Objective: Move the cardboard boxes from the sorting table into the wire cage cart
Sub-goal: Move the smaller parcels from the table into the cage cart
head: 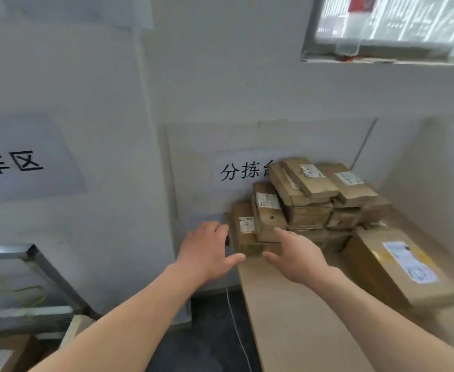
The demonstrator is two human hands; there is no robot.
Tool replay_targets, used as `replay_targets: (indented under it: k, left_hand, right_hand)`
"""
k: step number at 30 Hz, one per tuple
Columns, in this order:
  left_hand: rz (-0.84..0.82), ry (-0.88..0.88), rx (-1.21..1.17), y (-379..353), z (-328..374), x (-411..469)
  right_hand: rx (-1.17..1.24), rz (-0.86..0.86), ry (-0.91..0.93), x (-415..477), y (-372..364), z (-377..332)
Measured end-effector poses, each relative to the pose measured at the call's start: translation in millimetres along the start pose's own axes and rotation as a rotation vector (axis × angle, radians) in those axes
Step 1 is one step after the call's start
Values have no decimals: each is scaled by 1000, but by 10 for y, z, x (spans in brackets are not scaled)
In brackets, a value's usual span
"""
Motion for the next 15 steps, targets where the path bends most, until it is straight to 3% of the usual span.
replay_targets:
  k: [15]
  left_hand:
    - [-143,-409,-92,-828,2055,1548]
  right_hand:
    - [71,19,-557,95,197,2812]
Point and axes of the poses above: each hand's wrist, its own x-axis towards the middle knuckle, its own y-axis out of the back of the hand, z = x × y, the point moved 9 cm from there along x, towards the middle knuckle, and after that the axes turned 13 degrees about -y, right-handed, at the moved point
